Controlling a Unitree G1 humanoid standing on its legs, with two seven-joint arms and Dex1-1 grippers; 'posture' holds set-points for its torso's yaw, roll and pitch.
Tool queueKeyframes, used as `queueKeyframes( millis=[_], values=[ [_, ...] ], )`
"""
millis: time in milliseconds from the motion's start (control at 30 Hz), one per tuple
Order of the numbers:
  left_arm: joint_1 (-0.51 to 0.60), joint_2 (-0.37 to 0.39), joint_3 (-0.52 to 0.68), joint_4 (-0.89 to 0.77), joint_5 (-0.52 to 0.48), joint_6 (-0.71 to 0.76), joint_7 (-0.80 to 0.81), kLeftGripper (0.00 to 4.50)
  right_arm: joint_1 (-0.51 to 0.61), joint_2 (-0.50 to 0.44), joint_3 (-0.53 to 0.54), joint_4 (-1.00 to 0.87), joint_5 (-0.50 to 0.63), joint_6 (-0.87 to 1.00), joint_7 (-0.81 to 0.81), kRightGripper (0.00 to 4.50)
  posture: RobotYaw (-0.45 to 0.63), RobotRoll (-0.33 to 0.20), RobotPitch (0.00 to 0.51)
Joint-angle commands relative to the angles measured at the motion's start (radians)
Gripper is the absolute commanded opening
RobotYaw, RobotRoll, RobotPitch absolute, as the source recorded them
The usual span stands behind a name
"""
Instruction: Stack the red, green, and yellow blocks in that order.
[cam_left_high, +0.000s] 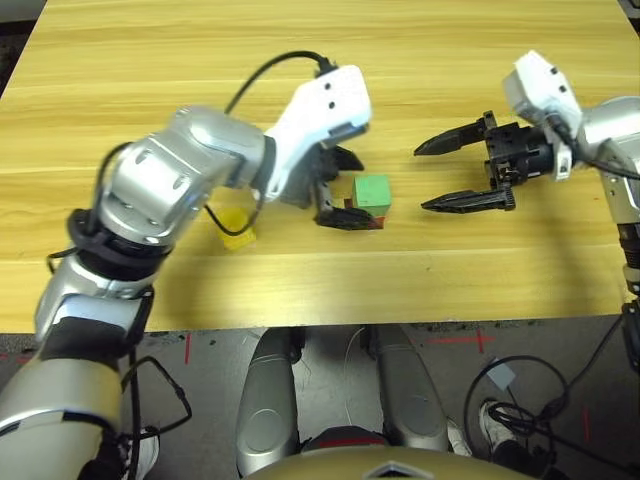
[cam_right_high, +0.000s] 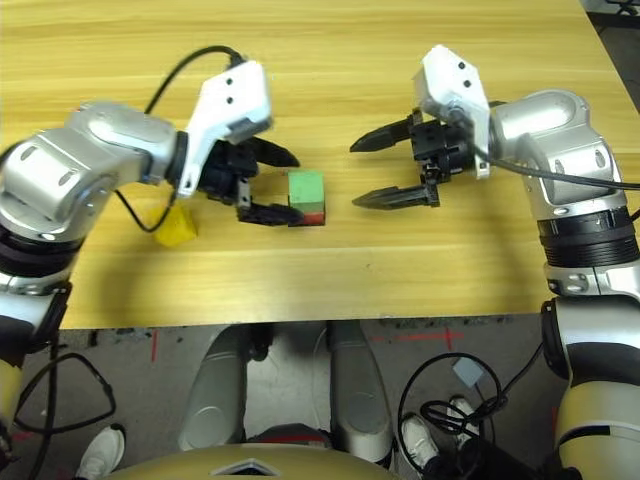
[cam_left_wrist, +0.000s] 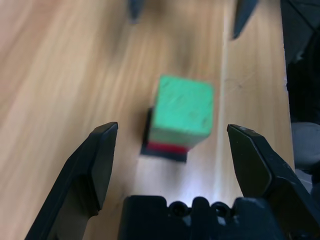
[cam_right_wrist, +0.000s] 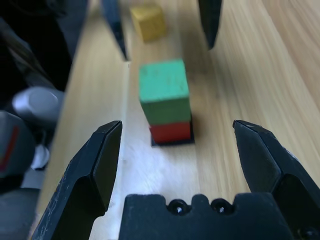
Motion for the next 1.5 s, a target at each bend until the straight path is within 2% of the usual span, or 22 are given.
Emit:
queueKeyframes(
  millis=[33,267,433,700,933,1333,1433,1500],
  values=[
    [0.068,0.134,0.054,-0.05,-0.013,0.022,-0.035,4.48,-0.018,-0.015,-0.017,-0.006,0.052,0.013,0.037,4.5,0.17,0.067,0.341],
    [0.283,0.379,0.161,-0.133,-0.016,0.032,-0.034,4.48,-0.033,-0.015,0.002,0.032,0.058,-0.016,0.038,4.5,0.21,0.071,0.337],
    [0.395,0.464,0.254,-0.229,-0.059,0.088,-0.018,4.48,-0.044,-0.019,0.019,0.073,0.048,-0.051,0.038,4.5,0.23,0.076,0.336],
    [0.467,0.398,0.297,-0.31,-0.117,0.168,0.093,4.48,-0.062,-0.013,0.036,0.111,0.038,-0.085,0.038,4.5,0.24,0.073,0.335],
    [0.502,0.366,0.259,-0.294,-0.088,0.119,0.167,4.48,-0.06,-0.013,0.03,0.11,0.034,-0.086,0.038,4.5,0.22,0.063,0.336],
    [0.527,0.373,0.203,-0.248,-0.021,0.033,0.19,4.48,-0.058,-0.011,0.013,0.093,0.027,-0.061,0.037,4.5,0.2,0.056,0.335],
    [0.522,0.36,0.204,-0.245,-0.013,0.036,0.21,3.9,-0.059,-0.01,0.011,0.089,0.027,-0.056,0.035,4.5,0.2,0.057,0.334],
    [0.523,0.362,0.2,-0.249,-0.013,0.036,0.209,3.22,-0.059,-0.009,0.01,0.088,0.027,-0.055,0.033,4.5,0.2,0.058,0.333]
  ],
)
